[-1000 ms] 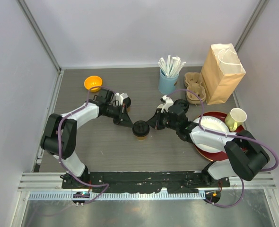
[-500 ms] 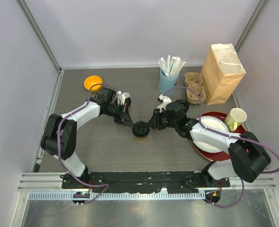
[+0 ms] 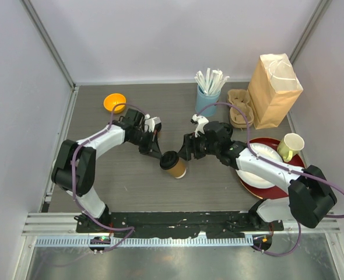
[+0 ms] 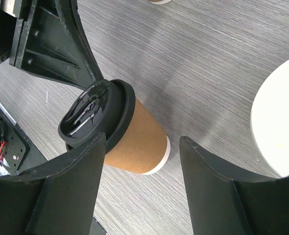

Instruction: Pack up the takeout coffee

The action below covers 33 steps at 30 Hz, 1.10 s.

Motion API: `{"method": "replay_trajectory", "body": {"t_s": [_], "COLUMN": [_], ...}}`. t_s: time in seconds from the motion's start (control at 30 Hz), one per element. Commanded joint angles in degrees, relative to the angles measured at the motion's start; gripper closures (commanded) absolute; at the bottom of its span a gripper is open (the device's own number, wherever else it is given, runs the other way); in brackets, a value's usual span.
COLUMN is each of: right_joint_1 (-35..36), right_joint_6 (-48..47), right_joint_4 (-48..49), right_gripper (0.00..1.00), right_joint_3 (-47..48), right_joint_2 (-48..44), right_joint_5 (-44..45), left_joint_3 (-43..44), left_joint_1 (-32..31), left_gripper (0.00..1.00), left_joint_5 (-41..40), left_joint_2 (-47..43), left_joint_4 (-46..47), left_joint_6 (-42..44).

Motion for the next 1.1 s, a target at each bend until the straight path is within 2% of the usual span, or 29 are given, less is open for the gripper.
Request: {"method": "replay_trajectory", "body": {"t_s": [0.0, 0.33, 0.57, 0.7, 0.9, 1.07], "right_joint_1": [0.21, 0.13, 0.13, 0.21, 0.39, 1.88], "right_joint_6": [-3.94, -2.80, -4.29, -8.85, -18.34, -24.76], "right_joint_4": [-2.95, 2.40, 1.80, -1.27, -4.88, -0.42], "right_gripper": [0.33, 0.35, 0.35, 0.34, 0.25, 0.24], "right_joint_3": [3.24, -3.35, -4.67, -5.20, -5.20, -5.64], "right_joint_2": [-1.45, -0.57, -2.85, -6.62, -11.46, -14.63], "right_joint_5": [-0.52, -3.51, -3.16, -2.81, -5.70, -7.46], "left_joint_3": [0.27, 1.58, 3.78, 4.57, 5.54, 9.58], "left_joint_1": [-0.23, -1.20, -1.73, -1.99, -3.22, -4.27], "left_gripper": [1.00, 1.00, 1.00, 1.00, 1.00, 1.00], "left_joint_5": [-3.12, -2.16, -1.37, -1.19, -2.50, -7.42], "left_joint_2": [-0.84, -4.44, -5.32, -5.67, -4.71, -3.74], "left_joint_4": [-1.47, -1.38, -2.43, -2.69, -3.92, -8.49], "left_joint_6": [2.09, 2.00, 1.91, 2.09, 4.11, 9.63]}}
